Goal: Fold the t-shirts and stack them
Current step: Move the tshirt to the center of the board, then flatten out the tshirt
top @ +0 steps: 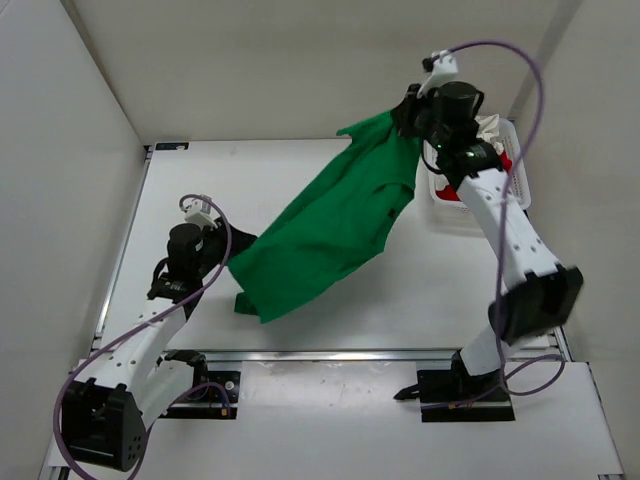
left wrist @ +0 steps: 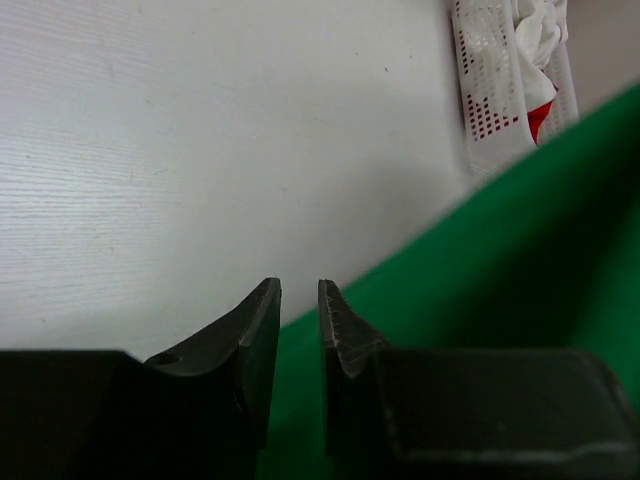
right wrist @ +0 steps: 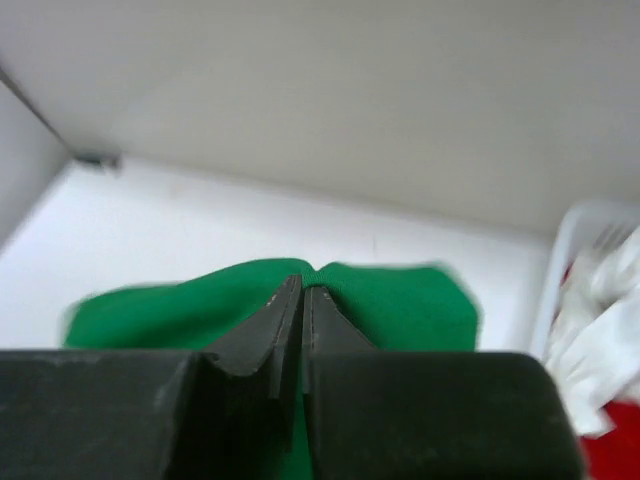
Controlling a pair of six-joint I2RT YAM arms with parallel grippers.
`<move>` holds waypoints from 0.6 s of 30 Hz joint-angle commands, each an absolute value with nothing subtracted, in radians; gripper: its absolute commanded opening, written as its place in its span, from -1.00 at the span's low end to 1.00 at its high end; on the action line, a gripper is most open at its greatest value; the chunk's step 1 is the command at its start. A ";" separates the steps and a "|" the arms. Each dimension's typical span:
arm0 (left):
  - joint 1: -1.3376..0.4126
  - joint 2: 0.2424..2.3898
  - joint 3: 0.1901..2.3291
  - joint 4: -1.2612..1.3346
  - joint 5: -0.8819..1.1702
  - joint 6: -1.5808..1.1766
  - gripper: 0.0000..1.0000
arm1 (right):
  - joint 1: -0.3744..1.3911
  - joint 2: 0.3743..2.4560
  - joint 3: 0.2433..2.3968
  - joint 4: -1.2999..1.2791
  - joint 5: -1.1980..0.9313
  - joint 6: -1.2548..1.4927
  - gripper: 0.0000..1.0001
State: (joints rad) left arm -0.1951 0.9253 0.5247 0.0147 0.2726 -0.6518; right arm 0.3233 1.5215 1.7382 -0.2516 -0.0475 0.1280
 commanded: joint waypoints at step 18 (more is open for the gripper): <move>-0.322 0.957 0.437 -0.173 0.002 -0.600 -0.20 | 0.501 1.541 1.263 -0.336 -0.005 0.420 -0.76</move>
